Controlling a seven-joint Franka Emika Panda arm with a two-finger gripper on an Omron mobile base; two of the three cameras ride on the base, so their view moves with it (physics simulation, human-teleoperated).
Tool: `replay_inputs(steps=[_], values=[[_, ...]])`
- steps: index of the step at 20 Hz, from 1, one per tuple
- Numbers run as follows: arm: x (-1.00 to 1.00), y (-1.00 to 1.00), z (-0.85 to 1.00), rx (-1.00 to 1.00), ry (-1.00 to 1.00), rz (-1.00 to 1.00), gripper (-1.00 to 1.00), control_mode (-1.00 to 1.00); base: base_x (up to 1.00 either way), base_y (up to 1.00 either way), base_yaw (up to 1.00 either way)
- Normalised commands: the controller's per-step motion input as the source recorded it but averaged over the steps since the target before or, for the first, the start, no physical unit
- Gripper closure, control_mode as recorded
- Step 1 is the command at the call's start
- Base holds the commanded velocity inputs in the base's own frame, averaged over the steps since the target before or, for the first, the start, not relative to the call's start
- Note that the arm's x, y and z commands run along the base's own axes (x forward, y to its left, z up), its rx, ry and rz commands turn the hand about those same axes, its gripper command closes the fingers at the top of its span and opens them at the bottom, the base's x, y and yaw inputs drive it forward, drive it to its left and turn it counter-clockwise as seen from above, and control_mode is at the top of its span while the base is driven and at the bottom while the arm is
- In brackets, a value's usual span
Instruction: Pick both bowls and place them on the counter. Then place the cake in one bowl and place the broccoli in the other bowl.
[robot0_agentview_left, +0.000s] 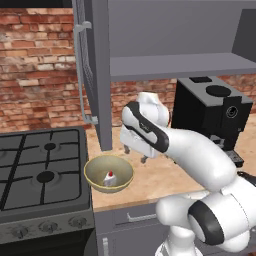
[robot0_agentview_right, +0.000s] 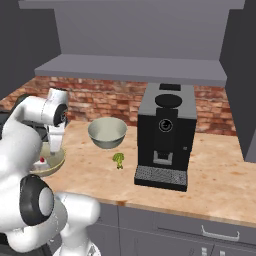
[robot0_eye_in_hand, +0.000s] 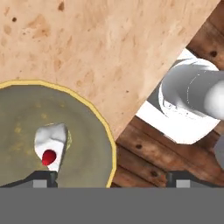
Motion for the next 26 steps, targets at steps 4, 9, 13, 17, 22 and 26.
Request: replay_inputs(steps=[4, 9, 13, 17, 22, 26], values=[[-0.26, -0.6, 0.32, 0.06, 0.0, -0.42, -1.0, -1.0, 0.0, 0.0, 0.0], [-0.2, -0.57, 0.31, 0.04, 0.0, -0.48, -1.0, -1.0, 0.0, 0.0, 0.0], [-0.08, -0.55, 0.22, 0.01, 0.0, -0.52, -1.0, -1.0, 0.0, 0.0, 0.0], [0.0, -0.54, 0.04, 0.0, 0.0, -0.53, -1.0, -1.0, 0.0, 0.0, 0.0], [0.0, -0.5, 0.0, -0.02, 0.02, -0.53, -1.0, -1.0, 0.0, 0.0, 0.0], [0.04, -0.32, -0.06, -0.04, 0.08, -0.46, -1.0, -1.0, 0.0, 0.0, 0.0]])
